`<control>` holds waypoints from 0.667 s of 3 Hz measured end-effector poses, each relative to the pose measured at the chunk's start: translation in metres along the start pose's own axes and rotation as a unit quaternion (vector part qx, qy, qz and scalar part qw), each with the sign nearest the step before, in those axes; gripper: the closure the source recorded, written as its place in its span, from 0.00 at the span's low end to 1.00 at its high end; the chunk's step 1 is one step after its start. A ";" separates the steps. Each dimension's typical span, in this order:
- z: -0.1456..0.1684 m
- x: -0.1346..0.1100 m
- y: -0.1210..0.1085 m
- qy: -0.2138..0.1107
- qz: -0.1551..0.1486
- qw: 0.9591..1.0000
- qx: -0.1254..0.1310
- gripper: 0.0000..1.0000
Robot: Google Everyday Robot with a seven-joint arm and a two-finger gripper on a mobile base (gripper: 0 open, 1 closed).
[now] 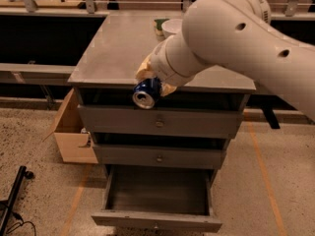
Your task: Place pepsi can into bottom drawer
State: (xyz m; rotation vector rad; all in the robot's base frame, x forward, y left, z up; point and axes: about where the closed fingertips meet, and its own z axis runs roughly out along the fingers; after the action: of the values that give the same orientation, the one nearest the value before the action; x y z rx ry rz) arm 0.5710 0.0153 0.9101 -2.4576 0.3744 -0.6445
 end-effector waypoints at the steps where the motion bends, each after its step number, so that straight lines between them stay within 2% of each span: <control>1: 0.010 -0.032 0.016 -0.014 0.002 1.000 0.010 1.00; 2: 0.039 -0.062 0.042 -0.035 0.003 0.999 0.012 1.00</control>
Offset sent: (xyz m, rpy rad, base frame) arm -0.0524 0.0111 -0.1457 0.0442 0.1082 0.0747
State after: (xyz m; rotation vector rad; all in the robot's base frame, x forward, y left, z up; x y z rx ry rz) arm 0.5336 0.0241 0.8349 -2.4490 0.3434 -0.5548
